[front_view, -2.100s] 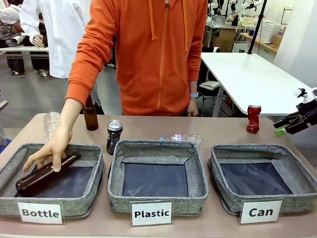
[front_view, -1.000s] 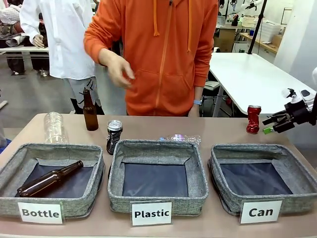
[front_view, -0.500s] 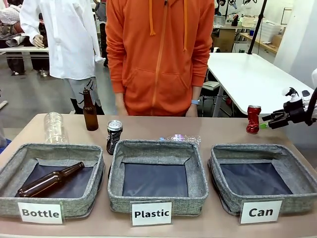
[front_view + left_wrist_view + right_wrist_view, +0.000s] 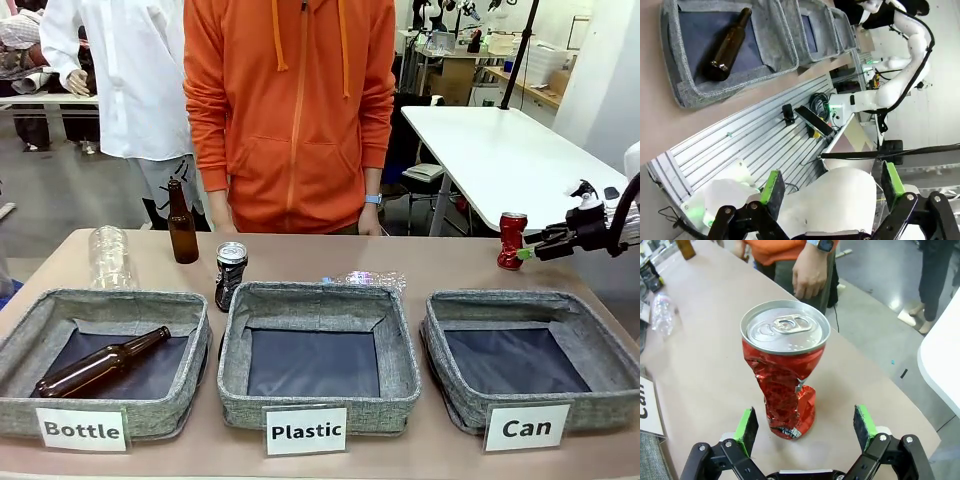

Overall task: Sort the can waste into the basket.
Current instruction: Pick up the can waste from the table and place it in the right Fabric basket.

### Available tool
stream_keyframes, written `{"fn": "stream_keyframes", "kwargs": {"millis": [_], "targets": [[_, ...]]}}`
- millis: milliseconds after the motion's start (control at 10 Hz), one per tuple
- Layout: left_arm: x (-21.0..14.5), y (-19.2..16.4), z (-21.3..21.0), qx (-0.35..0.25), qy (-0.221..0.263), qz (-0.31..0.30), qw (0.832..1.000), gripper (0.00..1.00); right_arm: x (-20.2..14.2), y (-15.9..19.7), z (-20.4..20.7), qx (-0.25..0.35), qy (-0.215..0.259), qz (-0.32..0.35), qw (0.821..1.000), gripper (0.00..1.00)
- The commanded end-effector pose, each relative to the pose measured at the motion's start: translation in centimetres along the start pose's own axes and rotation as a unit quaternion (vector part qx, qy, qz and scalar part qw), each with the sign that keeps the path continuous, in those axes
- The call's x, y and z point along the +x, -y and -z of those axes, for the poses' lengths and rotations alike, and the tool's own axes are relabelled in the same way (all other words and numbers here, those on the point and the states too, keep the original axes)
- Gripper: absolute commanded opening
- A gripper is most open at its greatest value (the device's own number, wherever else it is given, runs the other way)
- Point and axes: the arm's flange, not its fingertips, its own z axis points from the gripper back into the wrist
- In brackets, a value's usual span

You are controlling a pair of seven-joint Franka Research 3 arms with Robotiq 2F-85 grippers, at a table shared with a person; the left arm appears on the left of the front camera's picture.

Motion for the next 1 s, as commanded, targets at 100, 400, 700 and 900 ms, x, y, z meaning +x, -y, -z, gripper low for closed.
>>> {"fn": "stream_keyframes", "kwargs": {"millis": [100,400,700,900], "targets": [[0.5,0.0,-0.6,-0.019,0.008,-0.005,1.000,1.00,0.3,0.1,1.7,0.016,0.008,-0.027,0.999,1.00],[0.5,0.0,-0.6,-0.019,0.008,-0.005,1.000,1.00,0.8,0.5,3.0,0.027,0.027,-0.034,0.999,1.00],[0.5,0.0,-0.6,-0.019,0.008,-0.005,1.000,1.00,1.0,0.4,3.3,0.043,0.085,-0.035,0.995,1.00],[0.5,0.0,-0.6,-0.019,0.008,-0.005,1.000,1.00,1.1,0.5,3.1,0.053,0.099,-0.041,0.993,1.00]]}}
